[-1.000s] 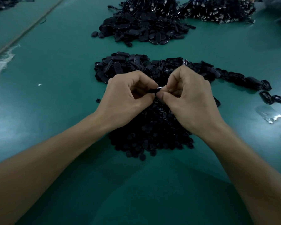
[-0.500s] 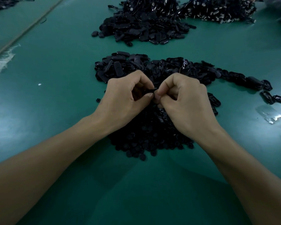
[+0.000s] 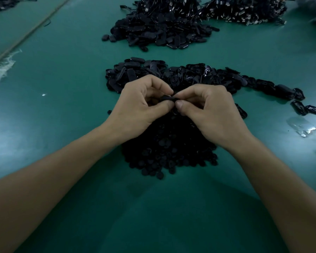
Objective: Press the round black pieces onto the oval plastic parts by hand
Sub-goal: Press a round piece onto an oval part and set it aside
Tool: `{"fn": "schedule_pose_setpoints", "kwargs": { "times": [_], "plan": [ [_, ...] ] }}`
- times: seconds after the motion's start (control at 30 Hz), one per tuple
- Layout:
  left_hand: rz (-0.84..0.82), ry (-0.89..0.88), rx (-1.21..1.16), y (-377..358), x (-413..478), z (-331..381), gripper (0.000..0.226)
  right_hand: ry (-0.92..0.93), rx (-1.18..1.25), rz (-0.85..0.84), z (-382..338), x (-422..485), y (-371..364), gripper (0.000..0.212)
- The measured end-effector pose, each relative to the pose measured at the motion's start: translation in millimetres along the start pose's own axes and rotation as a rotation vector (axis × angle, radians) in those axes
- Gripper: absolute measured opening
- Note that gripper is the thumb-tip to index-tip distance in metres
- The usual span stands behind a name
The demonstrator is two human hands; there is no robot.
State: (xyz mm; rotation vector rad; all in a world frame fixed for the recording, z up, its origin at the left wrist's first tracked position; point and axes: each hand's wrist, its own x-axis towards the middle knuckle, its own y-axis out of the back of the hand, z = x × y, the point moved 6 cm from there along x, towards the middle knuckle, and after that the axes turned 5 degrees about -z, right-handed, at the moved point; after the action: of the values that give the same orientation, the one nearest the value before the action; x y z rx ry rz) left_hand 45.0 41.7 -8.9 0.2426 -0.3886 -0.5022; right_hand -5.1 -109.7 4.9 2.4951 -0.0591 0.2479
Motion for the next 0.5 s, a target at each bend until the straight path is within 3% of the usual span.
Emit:
{"fn": "schedule_pose_setpoints", "kwargs": {
  "times": [0.3,0.5],
  "plan": [
    [-0.036,0.1,-0.122,2.8,1.2,-10.3,0.026,0.003,0.017,0.009,7.5,0.6,1.1,0.003],
    [-0.046,0.097,-0.133,3.3,3.1,-7.5,0.021,0.031,0.051,0.019,5.4,1.6,3.8,0.009]
  ]
}}
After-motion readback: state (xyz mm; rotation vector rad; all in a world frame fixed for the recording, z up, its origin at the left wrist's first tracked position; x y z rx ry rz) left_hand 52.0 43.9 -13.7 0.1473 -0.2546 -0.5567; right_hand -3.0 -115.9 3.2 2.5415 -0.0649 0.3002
